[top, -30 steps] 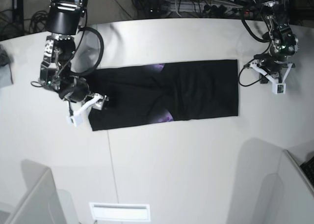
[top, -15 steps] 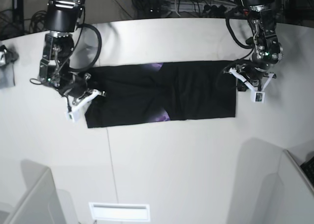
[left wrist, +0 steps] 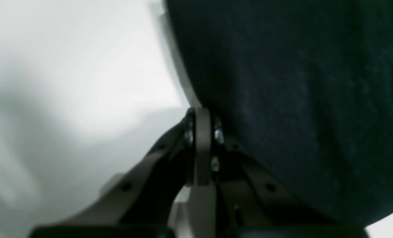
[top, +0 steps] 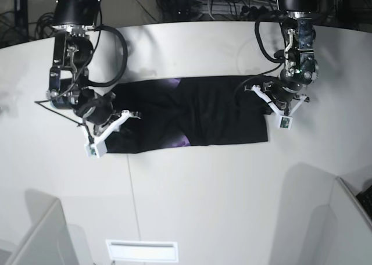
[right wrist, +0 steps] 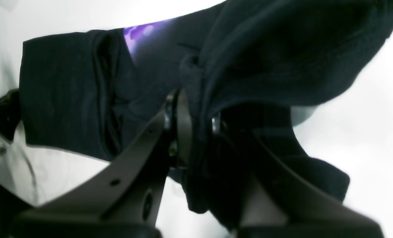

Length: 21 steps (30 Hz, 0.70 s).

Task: Fold the T-shirt properly
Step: 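Grasp the strip end with the right gripper and fold it toward the left gripper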

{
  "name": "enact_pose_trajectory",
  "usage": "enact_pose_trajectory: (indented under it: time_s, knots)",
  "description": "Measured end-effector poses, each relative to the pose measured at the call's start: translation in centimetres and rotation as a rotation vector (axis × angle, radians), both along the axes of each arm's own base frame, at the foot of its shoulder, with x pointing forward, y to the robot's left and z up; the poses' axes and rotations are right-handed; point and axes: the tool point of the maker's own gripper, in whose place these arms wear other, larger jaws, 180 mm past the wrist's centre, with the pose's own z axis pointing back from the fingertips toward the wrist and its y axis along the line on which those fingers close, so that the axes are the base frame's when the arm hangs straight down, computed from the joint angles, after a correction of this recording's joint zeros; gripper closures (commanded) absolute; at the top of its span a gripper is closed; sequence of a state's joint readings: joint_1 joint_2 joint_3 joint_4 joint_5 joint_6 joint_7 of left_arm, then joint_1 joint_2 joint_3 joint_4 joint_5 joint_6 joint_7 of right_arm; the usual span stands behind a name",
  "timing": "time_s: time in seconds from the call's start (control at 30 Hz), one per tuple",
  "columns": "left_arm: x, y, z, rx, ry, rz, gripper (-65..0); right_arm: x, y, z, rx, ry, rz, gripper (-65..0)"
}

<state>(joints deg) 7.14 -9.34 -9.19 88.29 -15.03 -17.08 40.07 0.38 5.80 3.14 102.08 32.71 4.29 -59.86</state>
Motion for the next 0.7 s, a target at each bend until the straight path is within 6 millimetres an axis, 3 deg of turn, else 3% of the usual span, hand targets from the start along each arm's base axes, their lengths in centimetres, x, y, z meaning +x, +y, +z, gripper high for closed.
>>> enact_pose_trajectory:
  time_s: [0.2, 0.7]
  knots:
    - [0.1, -0.2, 0.1, -0.009, -0.003, -0.005, 0.0, -0.6, 5.3, 3.1, 0.077, -0.06, 0.079, 0.0]
    - [-0.1, -0.1, 0.0, -0.006, -0.002, -0.008, 0.0, -2.7, 13.8, 4.5, 0.169, -0.056, 0.24, 0.0]
